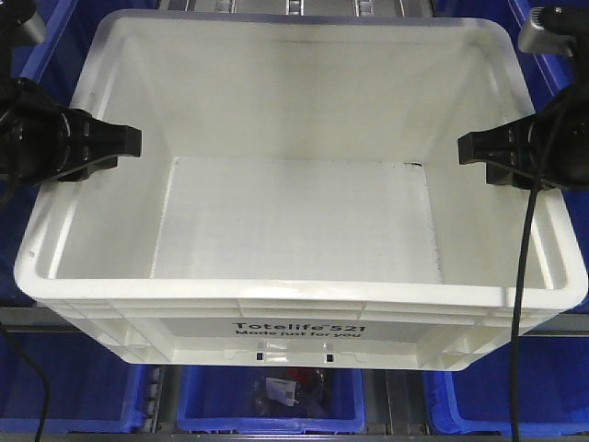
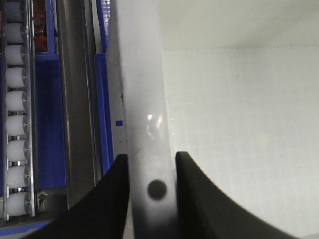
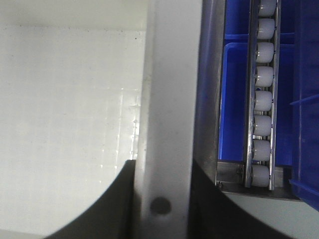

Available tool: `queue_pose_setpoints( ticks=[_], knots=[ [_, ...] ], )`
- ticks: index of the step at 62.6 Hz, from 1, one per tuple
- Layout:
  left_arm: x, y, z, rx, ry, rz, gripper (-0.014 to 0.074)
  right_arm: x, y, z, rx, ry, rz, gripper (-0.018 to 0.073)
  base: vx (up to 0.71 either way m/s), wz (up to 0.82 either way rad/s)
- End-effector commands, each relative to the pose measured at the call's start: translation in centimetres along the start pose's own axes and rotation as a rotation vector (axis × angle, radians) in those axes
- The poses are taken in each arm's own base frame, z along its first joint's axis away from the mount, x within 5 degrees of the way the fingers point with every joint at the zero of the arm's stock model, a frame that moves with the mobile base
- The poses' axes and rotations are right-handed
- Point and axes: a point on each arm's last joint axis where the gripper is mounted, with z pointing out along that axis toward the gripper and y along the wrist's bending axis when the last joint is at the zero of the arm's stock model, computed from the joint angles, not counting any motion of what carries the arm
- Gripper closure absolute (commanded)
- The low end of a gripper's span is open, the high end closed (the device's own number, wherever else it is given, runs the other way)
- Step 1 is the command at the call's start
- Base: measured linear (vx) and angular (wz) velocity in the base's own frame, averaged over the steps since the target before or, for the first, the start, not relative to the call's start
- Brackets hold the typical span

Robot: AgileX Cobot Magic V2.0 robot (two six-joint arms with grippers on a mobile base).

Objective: Move bin from left to right shelf
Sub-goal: 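Close both grippers on the rims and pull the crate toward the robot, then lift the crate off the rollers with both grippers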

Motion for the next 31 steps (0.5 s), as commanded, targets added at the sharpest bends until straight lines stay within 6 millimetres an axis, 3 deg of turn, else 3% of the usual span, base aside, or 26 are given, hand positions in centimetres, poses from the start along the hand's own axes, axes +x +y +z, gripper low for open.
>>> queue_pose_setpoints(
  ticks=[1,31],
  knots=[
    [-1.66,-0.15,-2.48,0.03,-0.187,0.06,0.0603,-1.49,-0.69,-2.14,0.042,-0.176,-0.048,0.0564,0.0,0.0],
    [-1.66,-0.15,-2.48,0.03,-0.187,0.06,0.0603,-1.49,-0.69,-2.14,0.042,-0.176,-0.048,0.0564,0.0,0.0]
  ],
)
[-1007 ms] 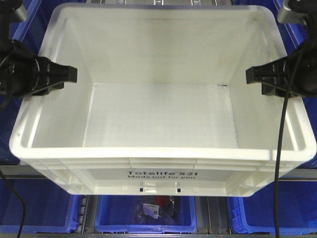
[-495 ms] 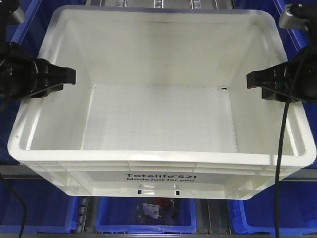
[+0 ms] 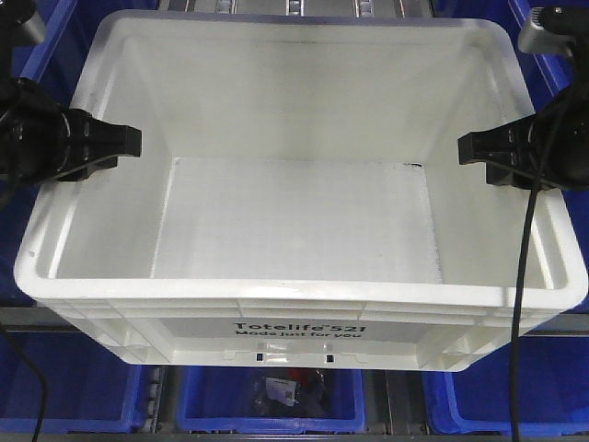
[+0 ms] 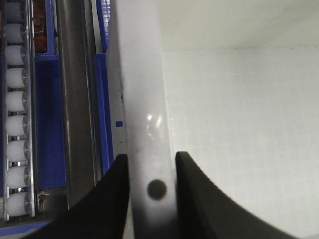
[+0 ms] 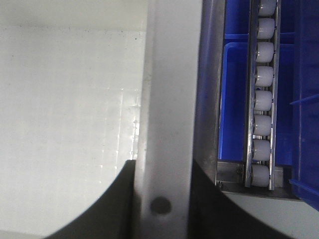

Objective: Move bin from left to right shelf
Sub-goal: 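Lift the crate off the rollers with both grippers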

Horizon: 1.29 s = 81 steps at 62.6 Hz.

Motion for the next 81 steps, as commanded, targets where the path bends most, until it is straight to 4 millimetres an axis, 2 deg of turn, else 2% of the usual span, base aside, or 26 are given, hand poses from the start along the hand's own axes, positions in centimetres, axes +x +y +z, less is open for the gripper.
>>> queue_pose_setpoints(
  ticks=[1,81],
  knots=[
    [-1.66,-0.15,-2.48,0.03,-0.187,0.06,0.0603,-1.5,-0.69,-2.14,0.042,-0.177,-0.048,0.0564,0.0,0.0],
    [-1.66,-0.15,-2.48,0.03,-0.187,0.06,0.0603,-1.5,-0.69,-2.14,0.042,-0.177,-0.048,0.0564,-0.02,-0.02]
  ],
)
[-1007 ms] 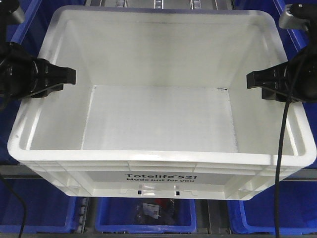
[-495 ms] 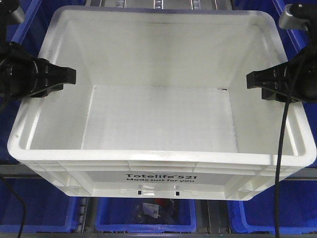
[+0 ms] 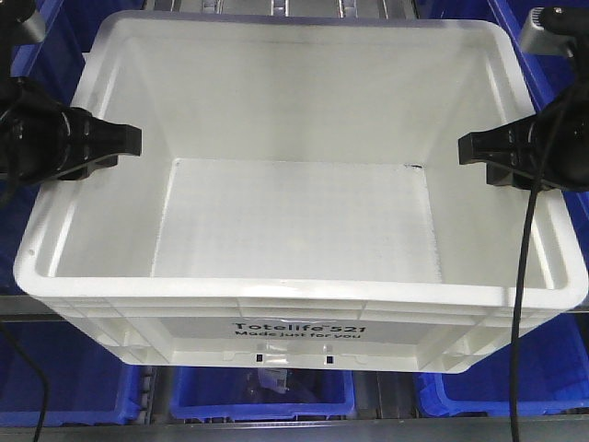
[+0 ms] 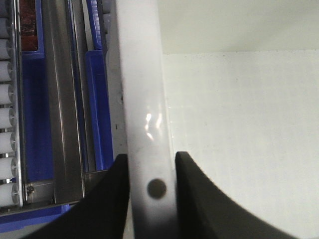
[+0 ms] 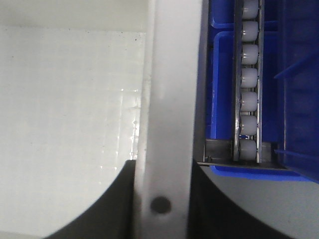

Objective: Move bin from left to right shelf
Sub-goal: 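Lift the crate off the rollers with both grippers, then hold the crate with both grippers while the base turns away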

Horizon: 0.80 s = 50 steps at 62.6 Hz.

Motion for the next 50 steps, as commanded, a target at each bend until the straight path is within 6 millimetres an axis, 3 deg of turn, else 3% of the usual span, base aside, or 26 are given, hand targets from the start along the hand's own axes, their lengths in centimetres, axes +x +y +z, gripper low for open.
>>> queue_pose_setpoints(
  ticks=[1,50],
  knots=[
    [-1.63,-0.15,-2.47,0.029,-0.182,0.059,0.0603,-1.51,-0.68,-2.14,0.041,-0.179,-0.051,0.0564,-0.05,-0.06],
    [-1.63,-0.15,-2.44,0.029,-0.181,0.059,0.0603,-1.51,-0.68,-2.14,0.041,-0.179,-0.051,0.0564,-0.06,-0.12]
  ],
)
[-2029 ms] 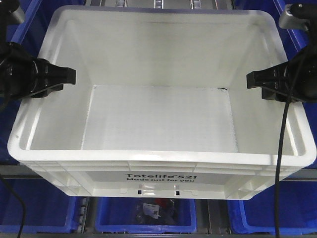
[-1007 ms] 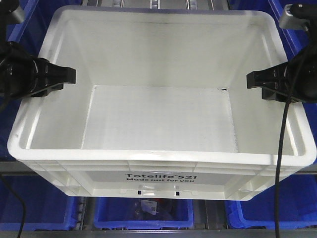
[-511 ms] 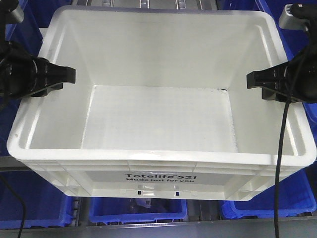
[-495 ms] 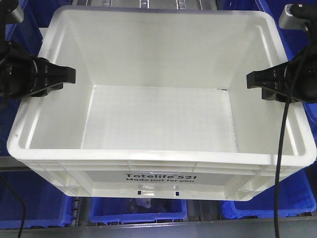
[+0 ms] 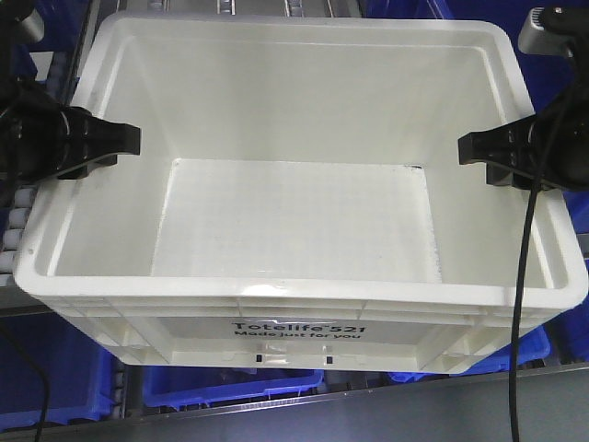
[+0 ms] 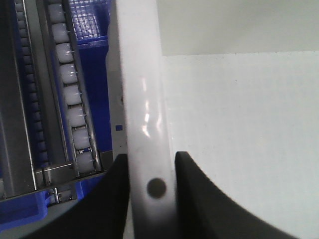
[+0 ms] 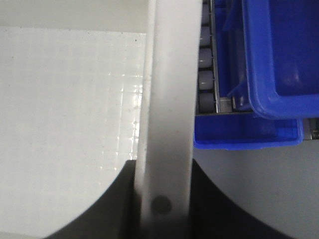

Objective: Move bin from left to right shelf
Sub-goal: 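Hold the crate with both grippers while the base turns away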

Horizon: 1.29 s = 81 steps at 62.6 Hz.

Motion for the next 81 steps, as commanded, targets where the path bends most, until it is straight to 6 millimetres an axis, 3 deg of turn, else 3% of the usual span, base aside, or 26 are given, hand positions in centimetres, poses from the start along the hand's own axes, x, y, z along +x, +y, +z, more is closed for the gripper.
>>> queue_pose_setpoints(
  ticks=[1,81],
  knots=[
    [-1.61,-0.15,-2.37,0.028,-0.176,0.057,0.0603,-1.52,-0.67,-2.14,0.041,-0.18,-0.052,0.0564,-0.09,-0.17],
    [-1.61,-0.15,-2.37,0.028,-0.176,0.057,0.0603,-1.52,-0.67,-2.14,0.041,-0.18,-0.052,0.0564,-0.09,-0.16]
  ],
)
